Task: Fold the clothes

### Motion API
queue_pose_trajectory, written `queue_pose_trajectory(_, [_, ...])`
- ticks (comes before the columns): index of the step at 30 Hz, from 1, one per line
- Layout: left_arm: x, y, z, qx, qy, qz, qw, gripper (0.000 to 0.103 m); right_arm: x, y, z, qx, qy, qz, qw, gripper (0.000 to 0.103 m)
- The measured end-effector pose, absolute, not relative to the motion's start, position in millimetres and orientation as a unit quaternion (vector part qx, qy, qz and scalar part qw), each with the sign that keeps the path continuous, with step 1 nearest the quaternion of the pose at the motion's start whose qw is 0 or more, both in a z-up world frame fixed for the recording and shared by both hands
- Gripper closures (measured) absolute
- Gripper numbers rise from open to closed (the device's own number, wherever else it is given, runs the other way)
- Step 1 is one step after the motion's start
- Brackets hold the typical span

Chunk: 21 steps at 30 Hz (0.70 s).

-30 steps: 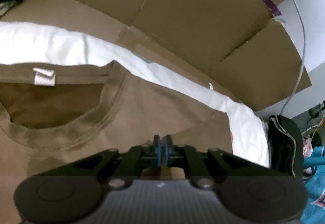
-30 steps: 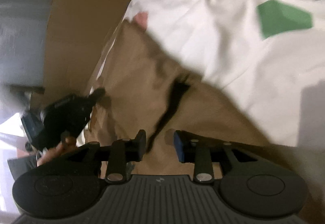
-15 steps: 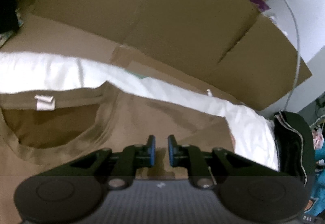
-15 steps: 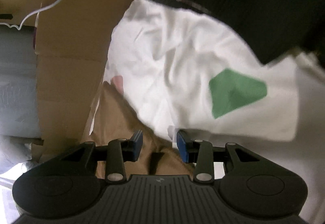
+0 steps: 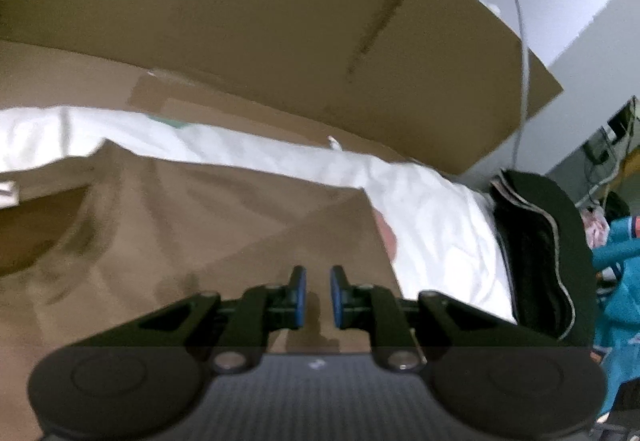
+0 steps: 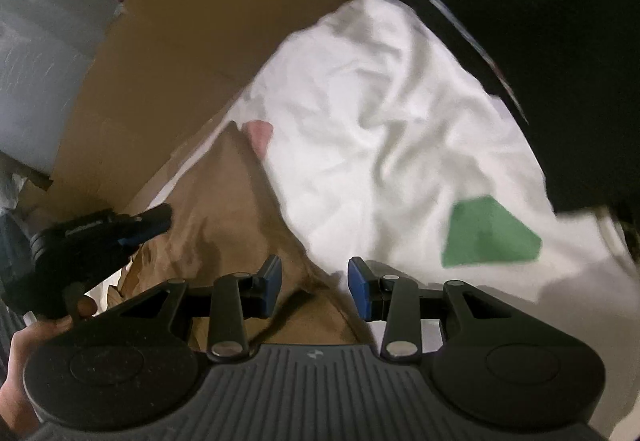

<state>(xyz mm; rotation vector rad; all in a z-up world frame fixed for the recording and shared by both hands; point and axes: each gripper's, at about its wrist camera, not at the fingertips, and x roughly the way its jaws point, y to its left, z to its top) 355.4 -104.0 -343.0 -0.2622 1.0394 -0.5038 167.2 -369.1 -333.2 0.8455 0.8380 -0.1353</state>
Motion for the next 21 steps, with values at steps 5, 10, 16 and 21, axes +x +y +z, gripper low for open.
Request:
queue_pose_trajectory(5, [352.8, -129.1, -355.3, -0.121, 0.508, -0.272, 0.808, 0.091, 180.6, -356.6, -329.7, 0.41, 0.394, -0.017, 0.822, 0.083])
queue_pose_trajectory(10, [359.0, -151.8, -370.4, -0.111, 0.522, -0.274, 0.8, 0.091, 188.2, -347.5, -344.4, 0.406, 0.416, -0.027, 0.813, 0.083])
queue_pose_trajectory(16, [374.5, -165.2, -383.5, -0.113, 0.524, -0.259, 0.804, 0.092, 189.0, -352.6, -357.9, 0.402, 0.426, -0.044, 0.809, 0.087])
queue_pose_trajectory(21, [384.8, -169.9, -386.3, -0.128, 0.515, -0.254, 0.808, 0.092, 183.5, -355.6, -358.4, 0.392, 0.425, -0.049, 0.814, 0.095])
